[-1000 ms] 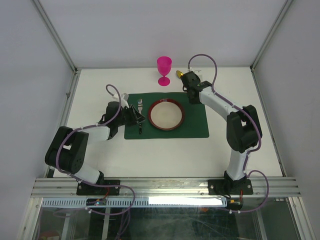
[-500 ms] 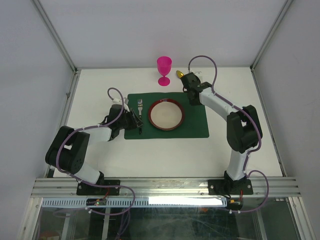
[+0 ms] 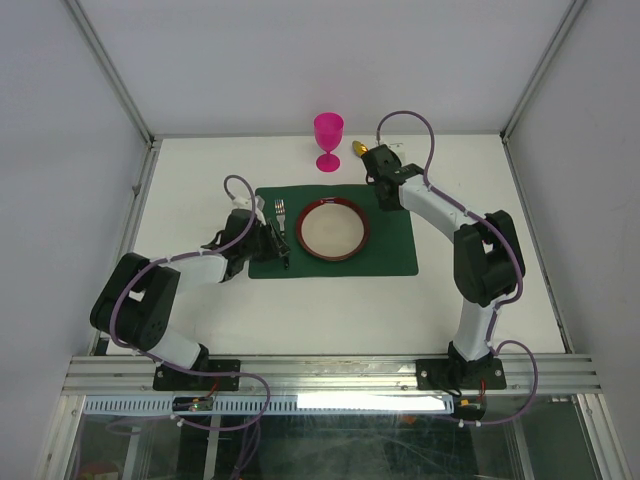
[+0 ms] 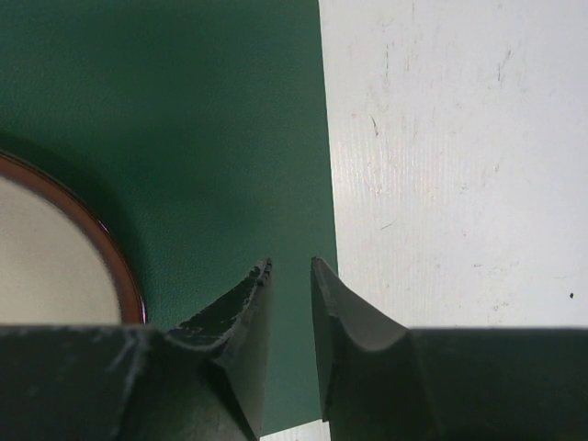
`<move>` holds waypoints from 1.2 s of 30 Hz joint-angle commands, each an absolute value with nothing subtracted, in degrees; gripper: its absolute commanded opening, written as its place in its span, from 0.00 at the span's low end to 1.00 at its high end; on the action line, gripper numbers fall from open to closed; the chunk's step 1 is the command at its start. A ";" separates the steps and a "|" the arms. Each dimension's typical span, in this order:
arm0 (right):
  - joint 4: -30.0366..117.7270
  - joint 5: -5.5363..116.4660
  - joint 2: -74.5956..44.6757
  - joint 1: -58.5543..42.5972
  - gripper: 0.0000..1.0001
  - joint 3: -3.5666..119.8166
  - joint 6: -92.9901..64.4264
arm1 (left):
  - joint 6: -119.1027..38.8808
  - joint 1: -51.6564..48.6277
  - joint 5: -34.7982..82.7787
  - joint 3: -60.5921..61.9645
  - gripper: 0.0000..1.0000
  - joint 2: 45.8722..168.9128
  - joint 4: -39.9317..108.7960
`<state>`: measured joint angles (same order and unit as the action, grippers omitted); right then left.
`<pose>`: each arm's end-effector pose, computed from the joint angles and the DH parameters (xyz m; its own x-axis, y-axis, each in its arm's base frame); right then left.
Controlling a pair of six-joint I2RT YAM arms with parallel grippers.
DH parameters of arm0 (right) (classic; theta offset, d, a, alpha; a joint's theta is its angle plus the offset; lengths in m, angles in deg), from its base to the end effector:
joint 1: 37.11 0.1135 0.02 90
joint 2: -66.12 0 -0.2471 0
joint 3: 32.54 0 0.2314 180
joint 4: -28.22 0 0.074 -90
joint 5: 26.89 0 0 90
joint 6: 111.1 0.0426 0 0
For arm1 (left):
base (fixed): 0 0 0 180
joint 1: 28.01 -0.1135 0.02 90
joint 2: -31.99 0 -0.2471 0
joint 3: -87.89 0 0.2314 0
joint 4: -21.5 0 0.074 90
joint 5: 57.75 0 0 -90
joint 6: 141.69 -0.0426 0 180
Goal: Set the dinner table for one person
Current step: Adjust the fork on the napkin.
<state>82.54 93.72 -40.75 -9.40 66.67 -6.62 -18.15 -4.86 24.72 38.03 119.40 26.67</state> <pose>0.3403 0.1543 0.2214 -0.8038 -0.1791 -0.5673 0.0130 0.9481 -0.3178 0.2531 -0.1143 0.1405 -0.7842 -0.2604 -0.5632 0.0540 0.8756 -0.4800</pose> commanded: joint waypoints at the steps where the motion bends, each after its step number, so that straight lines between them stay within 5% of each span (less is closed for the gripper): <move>1: 81.09 94.04 -37.47 -9.04 0.26 66.91 -6.24 | -18.35 -2.52 25.19 34.95 0.25 117.81 26.34; 36: 81.33 94.35 -37.15 -9.03 0.26 67.12 -6.25 | -21.51 3.45 38.80 30.32 0.25 120.21 36.89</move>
<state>82.54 93.74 -40.66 -9.36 66.67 -6.62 -19.59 2.82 35.37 32.10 121.76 35.67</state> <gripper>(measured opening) 0.262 0.253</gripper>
